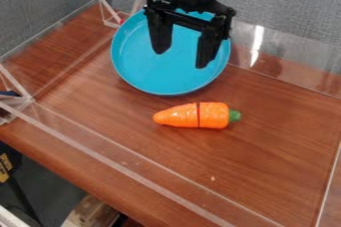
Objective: Remove the carrot from the blue plate and put it on the table
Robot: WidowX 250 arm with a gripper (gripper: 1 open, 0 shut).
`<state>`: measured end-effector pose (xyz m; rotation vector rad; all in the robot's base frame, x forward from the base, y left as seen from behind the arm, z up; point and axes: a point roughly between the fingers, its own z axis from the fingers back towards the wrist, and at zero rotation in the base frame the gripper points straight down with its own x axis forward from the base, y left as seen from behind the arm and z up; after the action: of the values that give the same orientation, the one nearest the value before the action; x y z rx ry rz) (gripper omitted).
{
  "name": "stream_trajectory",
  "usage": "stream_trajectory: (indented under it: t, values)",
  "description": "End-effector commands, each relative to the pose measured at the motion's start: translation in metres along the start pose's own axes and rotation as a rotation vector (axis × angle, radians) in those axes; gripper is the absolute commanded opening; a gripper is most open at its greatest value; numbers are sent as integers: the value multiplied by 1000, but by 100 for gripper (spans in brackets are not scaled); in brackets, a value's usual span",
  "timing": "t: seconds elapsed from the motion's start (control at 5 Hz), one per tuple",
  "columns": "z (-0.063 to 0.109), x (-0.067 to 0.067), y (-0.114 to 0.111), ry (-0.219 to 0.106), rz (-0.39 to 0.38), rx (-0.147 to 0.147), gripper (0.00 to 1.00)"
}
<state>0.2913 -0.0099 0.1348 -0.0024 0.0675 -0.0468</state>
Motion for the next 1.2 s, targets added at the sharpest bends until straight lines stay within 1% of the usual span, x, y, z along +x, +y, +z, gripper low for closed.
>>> stream_trajectory:
  t: [0.0, 0.2, 0.4, 0.6, 0.8, 1.0]
  values:
    - [8, 3, -6, -50, -176, 10, 100]
    - [-7, 1, -14, -22, -367, 18, 100]
    - [-30, 0, -23, -3, -528, 21, 100]
    - [-53, -1, -33, 25, -636, 9, 100]
    - [-74, 3, -36, 49, -682, -14, 100]
    - [-91, 7, -35, 74, -707, -37, 100]
